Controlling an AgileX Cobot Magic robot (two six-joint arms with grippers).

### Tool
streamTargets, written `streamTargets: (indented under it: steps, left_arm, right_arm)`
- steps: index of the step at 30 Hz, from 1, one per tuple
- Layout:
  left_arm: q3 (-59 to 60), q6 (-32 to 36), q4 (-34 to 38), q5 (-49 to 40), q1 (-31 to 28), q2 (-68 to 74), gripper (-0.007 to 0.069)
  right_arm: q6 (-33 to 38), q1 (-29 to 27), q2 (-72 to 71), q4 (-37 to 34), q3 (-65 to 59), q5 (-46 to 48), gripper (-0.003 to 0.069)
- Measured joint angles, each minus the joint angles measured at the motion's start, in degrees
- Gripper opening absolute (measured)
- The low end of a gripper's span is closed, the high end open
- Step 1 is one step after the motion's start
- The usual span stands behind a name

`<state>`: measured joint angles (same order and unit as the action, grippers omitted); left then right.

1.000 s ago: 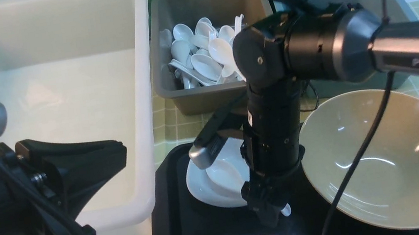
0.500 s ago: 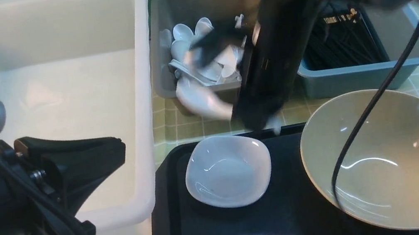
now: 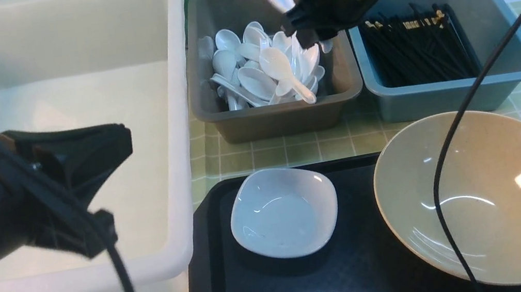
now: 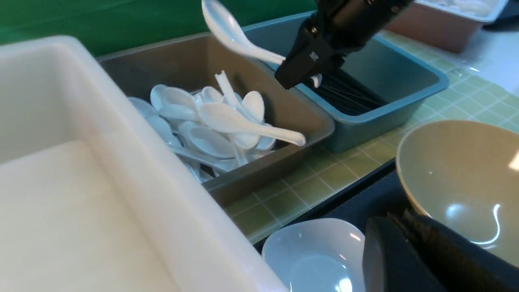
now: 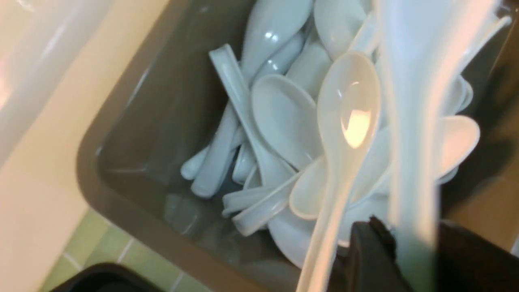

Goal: On green table put chopsticks spoon bowls plates into blue grey white boxes.
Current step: 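Place the white spoon into the bin of spoons with the right gripper, then grasp the large bowl on the tray by its rim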

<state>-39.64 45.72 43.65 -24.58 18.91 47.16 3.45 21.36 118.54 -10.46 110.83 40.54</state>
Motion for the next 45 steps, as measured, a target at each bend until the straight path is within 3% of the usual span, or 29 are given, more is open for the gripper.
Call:
streamTargets:
  steps: [3, 7, 9, 11, 14, 18, 22, 26, 35, 42, 44, 45]
  left_arm:
    - [0.00, -3.53, 0.11, 0.48, 0.00, 2.89, 0.0014]
    - [-0.35, -6.41, 0.03, -1.22, 0.00, 6.78, 0.0099]
    - [-2.65, -6.41, -0.13, -5.89, 0.00, 9.36, 0.0170]
    - [-5.15, -6.41, -0.21, -9.09, 0.02, 10.91, 0.0223]
    - [-12.07, -6.41, -0.35, -14.04, 1.73, 16.48, 0.0372]
    - [-20.28, -6.44, -1.54, -15.80, 8.46, 26.23, 0.0582]
    - [-25.99, -7.52, -1.77, -16.99, 14.64, 35.42, 0.0664]
    - [-33.60, -10.38, -2.18, -19.74, 18.26, 45.36, 0.0664]
    - [-50.38, -24.63, -10.65, -24.63, 18.48, 64.18, 0.0640]
    - [-57.60, -22.81, -9.46, -26.86, 18.48, 76.35, 0.0465]
    - [-59.54, -21.02, -7.62, -28.44, 18.48, 78.92, 0.0336]
    - [-59.65, -20.91, -7.62, -28.44, 18.48, 79.02, 0.0324]
  right_arm:
    - [-0.52, -0.41, 0.14, 0.00, 0.00, -0.16, 0.0363]
    - [0.30, -1.07, -1.77, 0.00, 0.00, 3.84, 0.0526]
    - [4.42, -1.40, -4.47, 0.18, 0.00, 10.70, 0.0591]
    - [6.79, -1.45, -6.41, 0.18, 0.00, 14.83, 0.0606]
    - [10.89, -1.51, -12.92, -0.36, 0.00, 25.97, 0.0608]
    - [13.35, -1.31, -21.15, -2.26, -2.48, 26.48, 0.0567]
    - [13.92, -1.25, -28.97, -2.42, -8.82, 26.48, 0.0531]
    - [15.78, -1.25, -37.69, -2.42, -17.85, 26.48, 0.0504]
    - [16.66, -1.25, -53.88, -2.37, -32.38, 20.84, 0.0493]
    - [16.33, -1.25, -60.04, -2.42, -36.76, 18.89, 0.0493]
    - [16.27, -1.25, -60.44, -2.36, -37.58, 18.69, 0.0493]
    - [16.27, -1.25, -60.44, -2.36, -37.58, 18.64, 0.0493]
